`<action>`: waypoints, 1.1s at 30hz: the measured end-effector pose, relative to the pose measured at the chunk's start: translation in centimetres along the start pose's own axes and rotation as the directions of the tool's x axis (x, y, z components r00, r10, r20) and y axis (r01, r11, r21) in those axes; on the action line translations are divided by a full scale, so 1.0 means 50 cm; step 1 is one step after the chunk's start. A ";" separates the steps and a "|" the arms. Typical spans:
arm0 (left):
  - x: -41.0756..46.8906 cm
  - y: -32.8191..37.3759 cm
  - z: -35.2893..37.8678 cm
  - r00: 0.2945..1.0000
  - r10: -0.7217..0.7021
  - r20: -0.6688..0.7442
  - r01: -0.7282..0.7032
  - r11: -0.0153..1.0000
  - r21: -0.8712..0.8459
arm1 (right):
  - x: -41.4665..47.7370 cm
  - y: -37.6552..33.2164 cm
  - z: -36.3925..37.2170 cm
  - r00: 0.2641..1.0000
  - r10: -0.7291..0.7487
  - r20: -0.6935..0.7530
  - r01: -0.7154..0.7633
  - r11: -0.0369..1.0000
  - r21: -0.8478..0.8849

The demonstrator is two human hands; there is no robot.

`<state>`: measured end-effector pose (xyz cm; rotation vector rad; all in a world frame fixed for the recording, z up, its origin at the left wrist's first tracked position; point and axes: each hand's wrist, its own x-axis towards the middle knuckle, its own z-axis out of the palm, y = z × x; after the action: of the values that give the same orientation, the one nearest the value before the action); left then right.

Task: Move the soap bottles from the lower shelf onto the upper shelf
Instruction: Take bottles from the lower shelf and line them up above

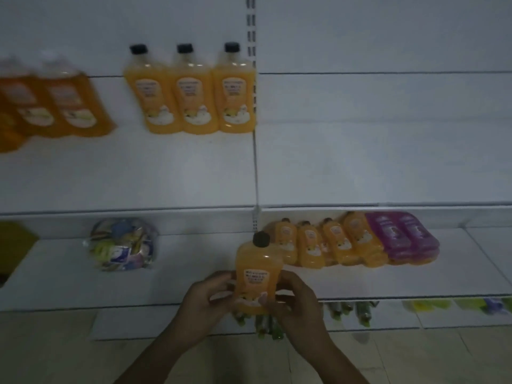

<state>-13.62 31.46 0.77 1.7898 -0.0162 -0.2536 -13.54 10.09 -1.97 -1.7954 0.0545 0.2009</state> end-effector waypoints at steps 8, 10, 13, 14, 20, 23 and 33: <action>-0.132 0.114 -0.155 0.925 0.258 -0.280 -0.255 0.966 0.047 | -0.033 -0.253 0.094 0.966 -0.252 0.065 0.255 0.966 -0.050; -0.129 0.151 -0.188 0.851 0.342 -0.399 -0.319 0.939 0.125 | -0.009 -0.325 0.110 0.946 -0.315 0.077 0.320 0.944 -0.075; -0.106 0.219 -0.252 0.751 0.470 -0.464 -0.402 0.883 0.243 | 0.039 -0.428 0.143 0.890 -0.439 0.125 0.450 0.890 -0.072; -0.094 0.247 -0.273 0.735 0.493 -0.466 -0.408 0.870 0.278 | 0.056 -0.461 0.156 0.870 -0.479 0.119 0.488 0.871 -0.063; 0.047 0.336 -0.387 0.727 0.506 -0.465 -0.354 0.856 0.378 | 0.232 -0.571 0.234 0.773 -0.631 0.064 0.631 0.757 -0.170; 0.123 0.338 -0.422 0.767 0.465 -0.442 -0.281 0.863 0.421 | 0.318 -0.572 0.258 0.798 -0.600 0.065 0.596 0.767 -0.236; 0.240 0.327 -0.450 0.821 0.395 -0.412 -0.210 0.880 0.426 | 0.457 -0.533 0.301 0.841 -0.541 0.018 0.513 0.785 -0.346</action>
<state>4.20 47.49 19.29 2.1427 0.0083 0.4783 11.22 32.51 16.58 -2.0866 -0.4533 -0.2895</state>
